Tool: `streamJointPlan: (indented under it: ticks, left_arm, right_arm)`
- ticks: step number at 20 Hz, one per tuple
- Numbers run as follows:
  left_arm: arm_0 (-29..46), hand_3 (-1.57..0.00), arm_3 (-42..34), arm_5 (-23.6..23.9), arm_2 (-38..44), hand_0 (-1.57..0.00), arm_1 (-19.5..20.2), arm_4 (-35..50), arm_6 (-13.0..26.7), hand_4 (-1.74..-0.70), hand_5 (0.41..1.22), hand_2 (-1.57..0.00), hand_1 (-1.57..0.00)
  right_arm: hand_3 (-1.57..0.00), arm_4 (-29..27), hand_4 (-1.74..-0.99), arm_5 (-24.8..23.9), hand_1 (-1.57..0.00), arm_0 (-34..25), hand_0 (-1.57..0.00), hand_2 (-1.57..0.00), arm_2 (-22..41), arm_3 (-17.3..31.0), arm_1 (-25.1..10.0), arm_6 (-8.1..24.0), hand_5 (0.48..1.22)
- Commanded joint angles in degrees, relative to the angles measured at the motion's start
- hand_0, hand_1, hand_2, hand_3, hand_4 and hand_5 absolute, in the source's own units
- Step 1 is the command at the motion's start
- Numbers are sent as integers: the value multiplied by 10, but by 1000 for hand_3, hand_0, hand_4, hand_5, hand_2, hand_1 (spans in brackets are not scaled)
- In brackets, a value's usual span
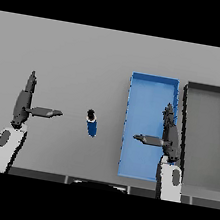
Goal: Pick up the blue pipe and place it into the blue bin.
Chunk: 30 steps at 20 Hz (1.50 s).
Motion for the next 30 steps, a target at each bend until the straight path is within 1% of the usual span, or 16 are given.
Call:
streamJointPlan:
  ticks: [1,6,7,8,9,10,11,13,15,16,18,21,22,24,27,30]
  left_arm:
    - [-1,1,1,0,1,1,0,1,-2,-1074,591,1,1]
    - [-3,1,8,-10,7,1,7,6,-11,-1074,591,1,1]
    - [2,1,2,-87,-12,1,50,9,-33,-1074,591,1,1]
    - [2,1,6,-141,-19,1,82,14,-47,-1073,590,1,1]
    - [-3,1,10,-174,-21,1,101,20,-53,-1074,589,1,1]
    - [-7,1,13,-194,-26,1,108,24,-55,-1076,587,1,1]
    - [-10,1,15,-211,-25,1,117,28,-59,-1077,588,1,1]
    - [-7,1,17,-225,-27,1,123,29,-68,-1080,596,1,1]
    - [-6,1,10,-234,-29,1,127,34,-66,-1085,604,1,1]
    - [0,1,2,-242,-34,1,128,36,-70,-1086,605,1,1]
    - [10,1,-16,-273,-50,1,136,38,-81,-1096,583,1,1]
    - [33,1,-56,-302,-85,1,136,30,-84,-1111,534,1,1]
    - [36,1,-71,-307,-95,1,133,34,-69,-1124,514,1,1]
    - [39,1,-83,-318,-119,1,122,23,-67,-1158,497,1,1]
    - [31,1,-88,-300,-154,1,88,-22,-57,-1176,475,1,1]
    - [28,1,-73,-288,-171,1,62,-50,-72,-1186,464,1,1]
  right_arm:
    - [1,0,-1225,-1,1,-1,1,1,1,0,1,1,617]
    - [1,8,-1225,-8,1,-8,1,1,8,2,9,3,617]
    - [1,35,-1225,8,1,7,1,1,28,-18,-16,-25,617]
    - [1,57,-1224,17,1,24,1,1,45,-35,-32,-37,618]
    - [1,68,-1225,24,1,34,1,1,54,-44,-42,-40,618]
    - [1,80,-1225,26,1,40,1,1,62,-52,-47,-41,620]
    - [1,90,-1223,23,1,41,1,1,69,-57,-47,-29,620]
    - [1,106,-1203,18,1,44,1,1,76,-67,-51,-24,614]
    - [1,110,-1186,11,1,43,1,1,73,-65,-51,-8,601]
    - [1,112,-1185,10,1,44,1,1,75,-71,-51,-7,597]
    - [1,114,-1187,16,1,48,1,1,77,-69,-57,-20,600]
    - [1,113,-1201,18,1,38,1,1,76,-59,-57,-25,609]
    - [1,116,-1205,15,1,32,1,1,77,-60,-55,-19,611]
    - [1,112,-1208,20,1,42,1,1,77,-70,-60,-26,612]
    - [1,112,-1217,19,1,45,1,1,78,-70,-56,-20,615]
    - [1,107,-1223,21,1,47,1,1,77,-80,-56,-14,620]
